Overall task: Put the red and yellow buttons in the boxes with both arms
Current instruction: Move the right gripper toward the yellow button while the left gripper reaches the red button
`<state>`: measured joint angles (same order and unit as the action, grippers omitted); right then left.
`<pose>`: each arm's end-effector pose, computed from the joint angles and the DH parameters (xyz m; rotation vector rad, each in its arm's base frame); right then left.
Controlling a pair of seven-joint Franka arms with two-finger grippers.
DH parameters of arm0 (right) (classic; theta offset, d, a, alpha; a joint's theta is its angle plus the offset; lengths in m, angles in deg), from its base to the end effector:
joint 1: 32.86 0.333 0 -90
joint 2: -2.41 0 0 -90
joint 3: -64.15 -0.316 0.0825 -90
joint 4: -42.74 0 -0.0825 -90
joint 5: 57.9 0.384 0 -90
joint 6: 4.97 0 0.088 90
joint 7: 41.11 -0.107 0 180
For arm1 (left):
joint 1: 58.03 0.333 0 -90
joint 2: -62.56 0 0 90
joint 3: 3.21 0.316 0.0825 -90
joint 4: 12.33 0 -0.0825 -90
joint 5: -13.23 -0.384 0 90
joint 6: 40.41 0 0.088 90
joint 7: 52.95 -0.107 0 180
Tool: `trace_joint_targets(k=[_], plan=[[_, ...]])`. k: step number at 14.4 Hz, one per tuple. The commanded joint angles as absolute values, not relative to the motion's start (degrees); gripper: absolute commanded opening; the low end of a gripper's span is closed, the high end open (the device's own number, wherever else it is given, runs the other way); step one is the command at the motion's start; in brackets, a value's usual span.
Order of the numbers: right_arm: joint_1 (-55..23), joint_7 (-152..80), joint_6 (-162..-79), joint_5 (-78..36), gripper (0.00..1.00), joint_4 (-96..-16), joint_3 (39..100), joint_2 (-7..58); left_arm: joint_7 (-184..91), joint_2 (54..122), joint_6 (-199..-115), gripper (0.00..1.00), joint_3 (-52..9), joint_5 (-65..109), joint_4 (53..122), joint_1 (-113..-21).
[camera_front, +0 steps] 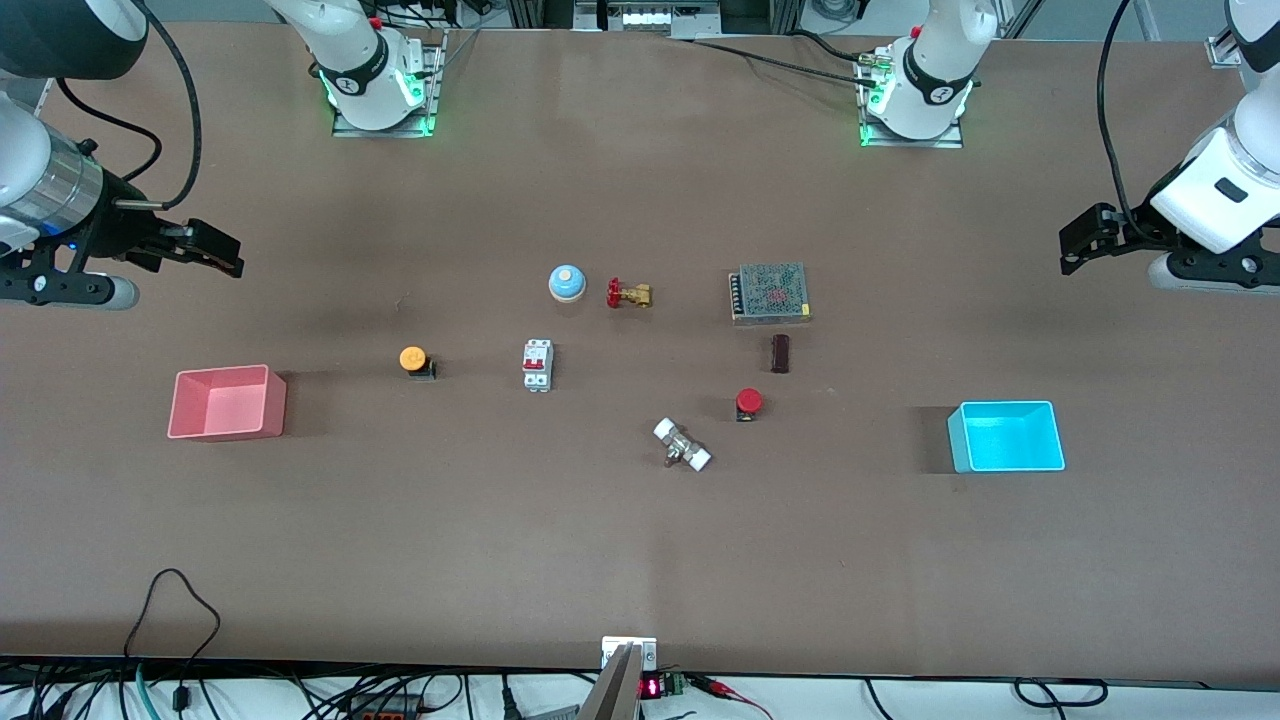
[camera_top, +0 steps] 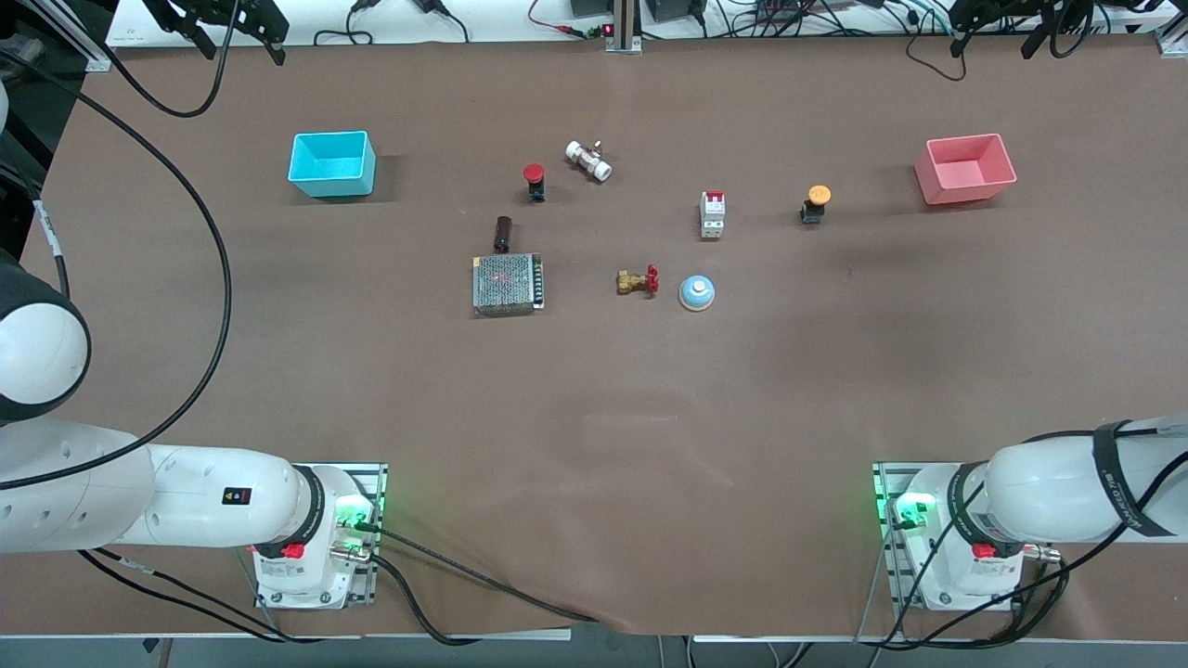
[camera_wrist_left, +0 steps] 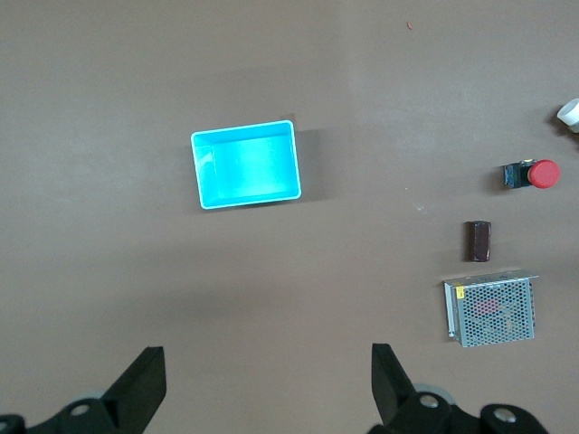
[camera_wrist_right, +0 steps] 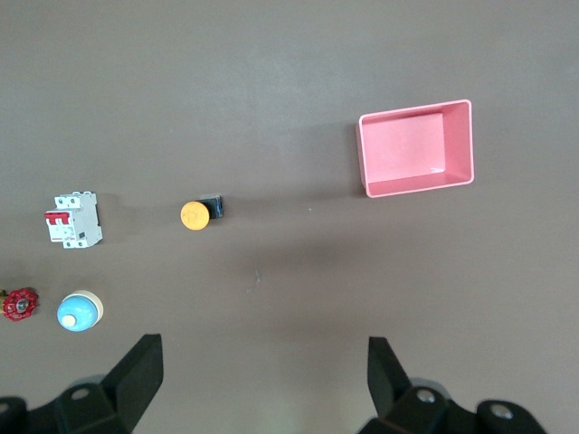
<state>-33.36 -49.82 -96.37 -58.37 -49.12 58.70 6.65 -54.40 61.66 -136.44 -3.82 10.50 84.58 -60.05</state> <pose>0.5732 0.0470 0.5696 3.1265 -0.1017 -0.1267 0.5557 -0.0209 0.5852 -3.0918 0.1179 -0.0013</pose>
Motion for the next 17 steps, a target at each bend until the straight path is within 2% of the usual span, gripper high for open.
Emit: trace_joint_targets(k=[1, 8, 12, 13, 15, 17], plan=[[-33.0, -49.4, -96.2, -59.0, 1.0, -48.6, 58.6, 6.6, -54.7, 62.6, -135.0, 1.0, -4.0, 10.1, 82.5, -59.8], [-32.9, -49.4, -97.4, -58.9, 1.0, -50.5, 58.4, 6.0, -54.8, 63.0, -134.4, 1.0, -4.1, 10.1, 82.7, -60.1], [-32.2, -48.8, -98.1, -58.5, 1.0, -53.7, 57.4, 5.7, -54.8, 66.6, -127.0, 1.0, -5.1, 10.1, 82.2, -61.1], [-32.2, -48.8, -101.3, -58.4, 1.0, -57.0, 56.0, 4.5, -55.0, 66.9, -126.2, 1.0, -5.8, 10.1, 82.2, -61.4], [-32.2, -49.9, -113.3, -58.3, 1.0, -67.5, 54.5, 1.0, -53.8, 68.0, -126.4, 1.0, -8.6, 12.9, 82.1, -61.9], [-32.2, -51.4, -121.4, -58.3, 1.0, -73.7, 53.0, 0.4, -48.7, 69.8, -129.5, 1.0, -10.8, 14.4, 82.0, -62.3]])
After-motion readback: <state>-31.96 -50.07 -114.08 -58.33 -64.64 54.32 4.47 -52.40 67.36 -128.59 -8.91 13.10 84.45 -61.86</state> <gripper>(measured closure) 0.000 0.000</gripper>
